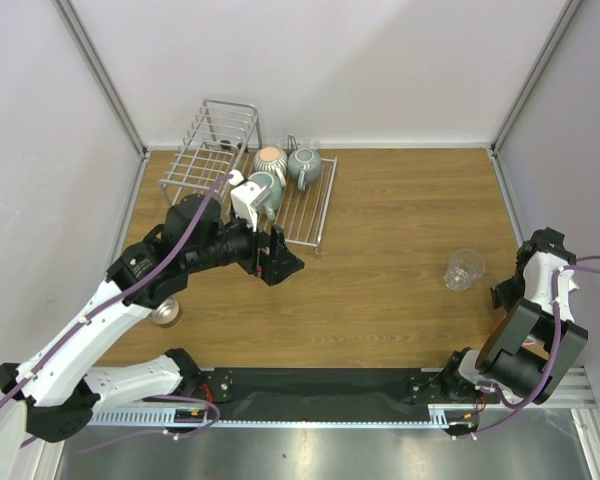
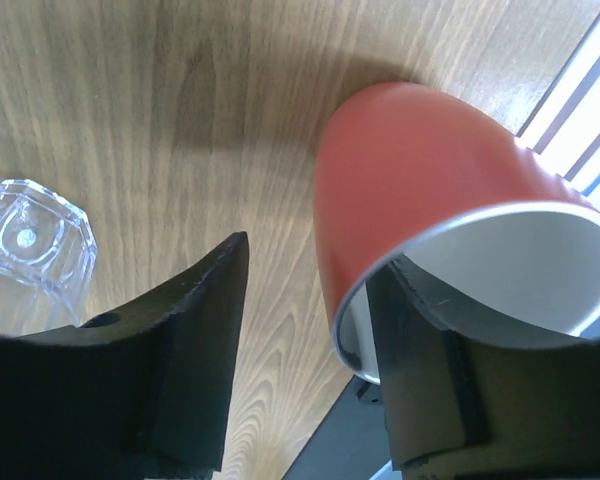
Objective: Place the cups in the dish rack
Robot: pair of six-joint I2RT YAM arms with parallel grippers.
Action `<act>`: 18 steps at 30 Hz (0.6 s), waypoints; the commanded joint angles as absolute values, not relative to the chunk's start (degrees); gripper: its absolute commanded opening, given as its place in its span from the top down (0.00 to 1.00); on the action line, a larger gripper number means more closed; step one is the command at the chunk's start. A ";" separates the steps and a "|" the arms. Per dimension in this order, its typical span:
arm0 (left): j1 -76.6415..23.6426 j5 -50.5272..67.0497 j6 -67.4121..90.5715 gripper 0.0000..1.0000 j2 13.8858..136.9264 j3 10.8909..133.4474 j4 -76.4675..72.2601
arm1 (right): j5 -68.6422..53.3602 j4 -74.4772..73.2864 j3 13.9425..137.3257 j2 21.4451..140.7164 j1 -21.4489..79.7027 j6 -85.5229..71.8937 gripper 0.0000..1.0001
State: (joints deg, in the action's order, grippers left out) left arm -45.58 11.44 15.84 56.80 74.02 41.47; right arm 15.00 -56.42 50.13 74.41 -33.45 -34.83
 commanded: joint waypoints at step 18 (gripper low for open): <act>-44.74 12.22 22.14 0.00 60.20 80.86 43.59 | 15.73 -54.05 53.25 75.50 -34.01 -37.44 1.00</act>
